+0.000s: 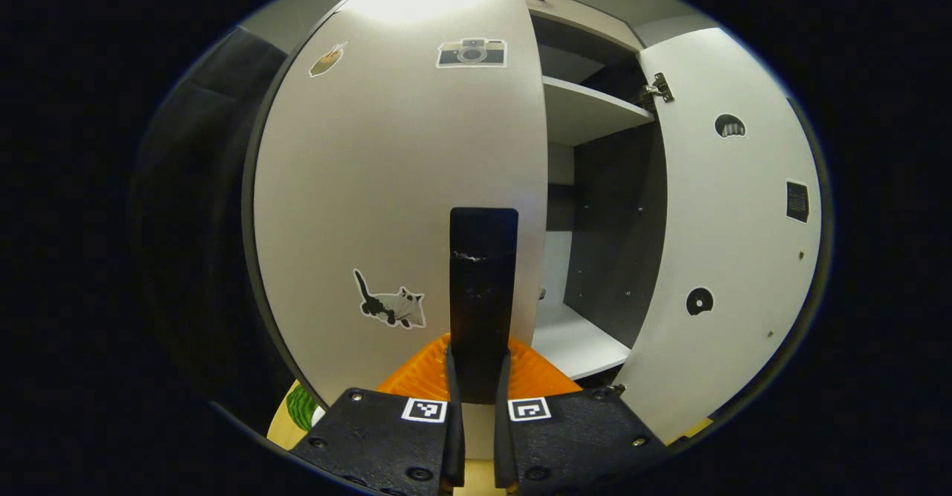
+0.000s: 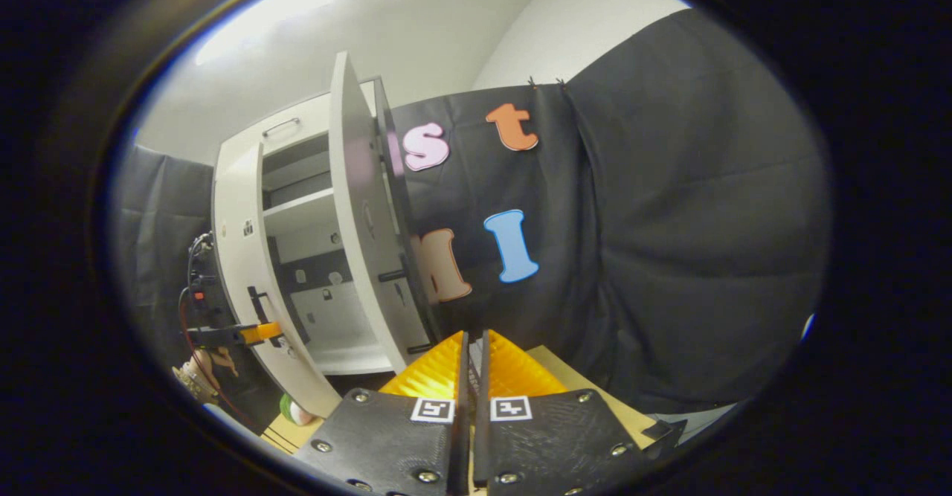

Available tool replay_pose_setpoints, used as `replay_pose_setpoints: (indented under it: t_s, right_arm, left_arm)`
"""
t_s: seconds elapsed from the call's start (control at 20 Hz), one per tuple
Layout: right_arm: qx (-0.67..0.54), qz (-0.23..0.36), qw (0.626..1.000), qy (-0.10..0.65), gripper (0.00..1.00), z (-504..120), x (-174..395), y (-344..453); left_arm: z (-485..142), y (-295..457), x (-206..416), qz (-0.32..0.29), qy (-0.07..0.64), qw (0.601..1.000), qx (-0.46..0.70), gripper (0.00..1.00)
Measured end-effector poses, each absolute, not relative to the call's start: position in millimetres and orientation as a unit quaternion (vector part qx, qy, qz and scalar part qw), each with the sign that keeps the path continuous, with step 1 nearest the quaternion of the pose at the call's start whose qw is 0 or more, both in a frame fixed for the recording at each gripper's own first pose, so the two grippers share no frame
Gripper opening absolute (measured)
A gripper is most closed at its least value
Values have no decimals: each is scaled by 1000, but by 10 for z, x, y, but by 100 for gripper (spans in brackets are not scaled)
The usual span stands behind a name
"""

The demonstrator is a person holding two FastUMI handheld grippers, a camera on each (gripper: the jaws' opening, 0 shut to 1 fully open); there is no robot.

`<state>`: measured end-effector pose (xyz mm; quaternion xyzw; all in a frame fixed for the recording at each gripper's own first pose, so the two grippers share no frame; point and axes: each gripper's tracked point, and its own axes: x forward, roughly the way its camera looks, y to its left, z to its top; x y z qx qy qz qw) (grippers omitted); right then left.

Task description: Open the right door of the double-door shoe cabinet with the right hand, and open the left door with the left hand.

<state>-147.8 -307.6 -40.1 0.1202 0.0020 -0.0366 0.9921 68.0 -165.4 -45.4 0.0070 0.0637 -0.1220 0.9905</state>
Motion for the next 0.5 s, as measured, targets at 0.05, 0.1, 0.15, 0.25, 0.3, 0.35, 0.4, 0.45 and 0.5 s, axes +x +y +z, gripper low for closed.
replay_pose_setpoints:
  t_s: [0.05, 0.1, 0.15, 0.25, 0.3, 0.35, 0.4, 0.45, 0.5]
  right_arm:
    - [117, -34, 993, 4, 3, -405, -1472, -3033]
    - [113, -33, 993, 7, 3, -425, -1456, -2984]
    - [109, -30, 994, 10, 3, -436, -1456, -2936]
    - [100, -28, 994, 15, 3, -450, -1431, -2849]
    - [96, -26, 995, 16, 3, -431, -1424, -2801]
    - [94, -22, 995, 15, 3, -415, -1413, -2735]
    - [92, -17, 996, 15, 4, -414, -1387, -2662]
    - [90, -12, 996, 15, 3, -397, -1356, -2596]
    - [88, -7, 996, 16, 3, -398, -1318, -2519]
  left_arm:
    - [-458, -1647, 675, -125, 65, 990, 8, 16]
    - [-459, -1635, 666, -127, 66, 990, 7, 16]
    - [-460, -1624, 649, -129, 67, 989, 6, 15]
    - [-460, -1601, 626, -134, 69, 989, 4, 15]
    - [-457, -1584, 614, -135, 70, 988, 2, 16]
    - [-460, -1572, 594, -135, 71, 988, 1, 16]
    - [-459, -1559, 581, -135, 72, 988, 2, 16]
    - [-462, -1550, 567, -136, 74, 988, 3, 16]
    - [-460, -1534, 554, -137, 75, 988, 3, 16]
